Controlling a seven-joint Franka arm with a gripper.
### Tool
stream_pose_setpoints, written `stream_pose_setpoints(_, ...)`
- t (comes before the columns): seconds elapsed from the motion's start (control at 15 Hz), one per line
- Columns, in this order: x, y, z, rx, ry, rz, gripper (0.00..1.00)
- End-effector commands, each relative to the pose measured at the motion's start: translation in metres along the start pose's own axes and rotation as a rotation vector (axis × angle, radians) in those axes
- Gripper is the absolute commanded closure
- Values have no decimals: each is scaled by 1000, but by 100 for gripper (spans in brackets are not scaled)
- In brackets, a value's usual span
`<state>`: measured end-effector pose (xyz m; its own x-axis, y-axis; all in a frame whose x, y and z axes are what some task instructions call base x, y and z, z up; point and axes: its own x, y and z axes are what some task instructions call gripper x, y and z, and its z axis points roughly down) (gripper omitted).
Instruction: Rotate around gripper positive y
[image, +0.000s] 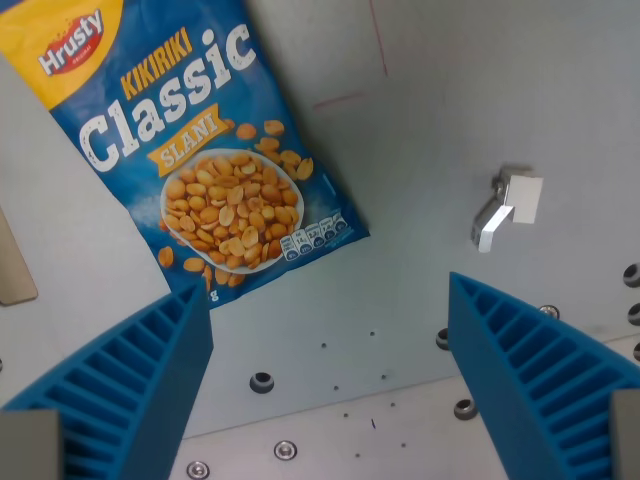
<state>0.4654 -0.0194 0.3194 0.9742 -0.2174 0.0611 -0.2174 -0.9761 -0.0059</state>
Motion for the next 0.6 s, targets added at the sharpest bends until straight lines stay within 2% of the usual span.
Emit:
stream_pose_setpoints(0.07,-14,2,0,-10,242,0,0)
stream_pose_setpoints(0.6,-14,2,0,-10,349,0,0)
